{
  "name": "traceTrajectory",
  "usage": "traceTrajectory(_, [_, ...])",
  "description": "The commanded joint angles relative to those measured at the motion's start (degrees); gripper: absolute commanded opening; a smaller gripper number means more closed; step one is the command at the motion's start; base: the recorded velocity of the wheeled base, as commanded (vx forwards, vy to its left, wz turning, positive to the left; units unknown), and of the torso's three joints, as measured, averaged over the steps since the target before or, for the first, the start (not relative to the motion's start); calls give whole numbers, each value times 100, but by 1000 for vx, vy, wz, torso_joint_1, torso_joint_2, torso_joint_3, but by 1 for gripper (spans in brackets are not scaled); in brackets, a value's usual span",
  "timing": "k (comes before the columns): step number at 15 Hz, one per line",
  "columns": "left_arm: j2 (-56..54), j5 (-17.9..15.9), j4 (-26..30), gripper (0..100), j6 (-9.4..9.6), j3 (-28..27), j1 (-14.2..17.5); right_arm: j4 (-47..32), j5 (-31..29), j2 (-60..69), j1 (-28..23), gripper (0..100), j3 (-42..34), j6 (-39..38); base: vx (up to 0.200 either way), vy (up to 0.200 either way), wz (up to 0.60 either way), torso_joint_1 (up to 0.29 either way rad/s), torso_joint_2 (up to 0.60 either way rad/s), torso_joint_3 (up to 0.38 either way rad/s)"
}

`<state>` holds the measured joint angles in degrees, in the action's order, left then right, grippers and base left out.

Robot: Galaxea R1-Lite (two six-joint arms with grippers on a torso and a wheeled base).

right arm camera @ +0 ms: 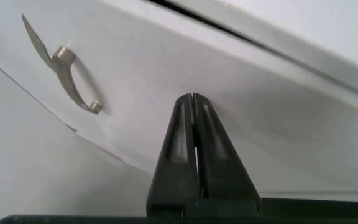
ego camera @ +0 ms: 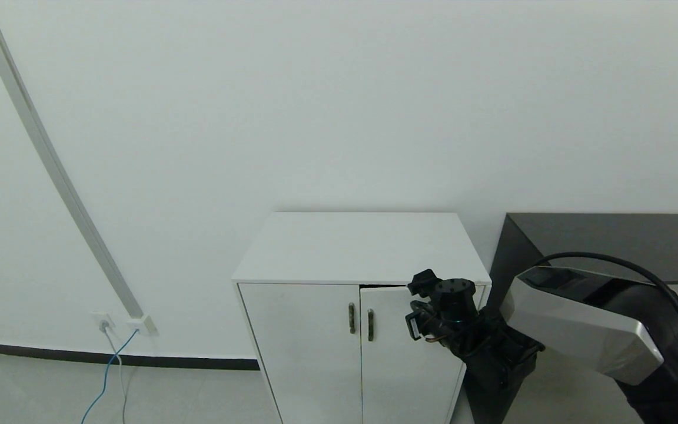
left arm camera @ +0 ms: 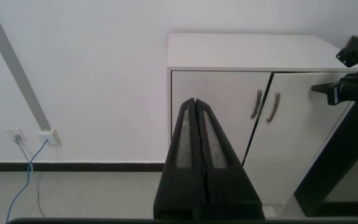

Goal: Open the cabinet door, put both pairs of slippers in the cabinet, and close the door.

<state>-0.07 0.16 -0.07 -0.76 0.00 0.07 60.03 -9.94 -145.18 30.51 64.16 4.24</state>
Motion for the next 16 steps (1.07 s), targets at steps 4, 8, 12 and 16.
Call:
traceTrajectory(4, [7, 2, -1, 0, -4, 0, 1, -96, 0, -11, -54, 0, 114, 6, 0, 0, 0, 0, 0, 0])
traceTrajectory(8, [7, 2, -1, 0, 5, 0, 1, -202, 0, -46, -81, 0, 264, 6, 0, 0, 0, 0, 0, 0])
traceTrajectory(12, [7, 2, -1, 0, 5, 0, 1, -237, 0, -46, -98, 0, 360, 24, 0, 0, 0, 0, 0, 0])
traceTrajectory(16, [7, 2, -1, 0, 5, 0, 1, -281, 0, -98, -125, 0, 475, 42, 0, 0, 0, 0, 0, 0])
